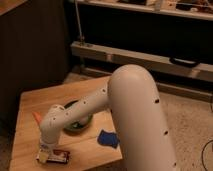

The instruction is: Place the eraser on the white sponge

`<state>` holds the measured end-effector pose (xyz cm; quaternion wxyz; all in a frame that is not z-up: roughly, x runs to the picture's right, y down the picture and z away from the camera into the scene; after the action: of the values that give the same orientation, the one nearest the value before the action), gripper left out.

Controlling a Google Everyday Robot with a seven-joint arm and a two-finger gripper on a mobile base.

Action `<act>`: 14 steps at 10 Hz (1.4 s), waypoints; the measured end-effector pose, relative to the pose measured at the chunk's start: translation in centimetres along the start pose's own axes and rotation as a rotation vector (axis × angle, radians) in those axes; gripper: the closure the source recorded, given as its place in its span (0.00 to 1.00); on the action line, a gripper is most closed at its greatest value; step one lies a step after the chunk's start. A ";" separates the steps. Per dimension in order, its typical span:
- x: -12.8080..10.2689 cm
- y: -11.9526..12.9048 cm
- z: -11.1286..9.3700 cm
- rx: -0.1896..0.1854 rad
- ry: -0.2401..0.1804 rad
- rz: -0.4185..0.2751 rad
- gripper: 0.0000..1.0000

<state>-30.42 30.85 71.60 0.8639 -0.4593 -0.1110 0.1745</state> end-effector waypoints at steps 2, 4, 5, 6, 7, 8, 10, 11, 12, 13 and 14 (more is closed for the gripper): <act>-0.4 -0.7 -4.1 0.058 -0.003 0.020 1.00; -0.7 -1.5 -9.7 0.126 0.000 0.038 1.00; -0.5 -2.1 -12.2 0.153 -0.005 0.044 1.00; 0.3 -3.1 -15.6 0.190 -0.016 0.059 1.00; 1.8 -4.3 -18.1 0.221 -0.023 0.082 1.00; 4.0 -5.3 -20.4 0.249 -0.034 0.117 1.00; 9.1 -6.9 -23.5 0.307 -0.044 0.212 1.00; 11.6 -7.7 -24.6 0.333 -0.048 0.259 1.00; 13.7 -8.4 -25.6 0.353 -0.050 0.306 1.00; 15.6 -9.2 -26.5 0.369 -0.053 0.359 1.00; 17.2 -9.9 -27.0 0.377 -0.052 0.407 1.00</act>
<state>-3.22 12.27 65.38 0.8780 -0.2989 -0.0041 0.3739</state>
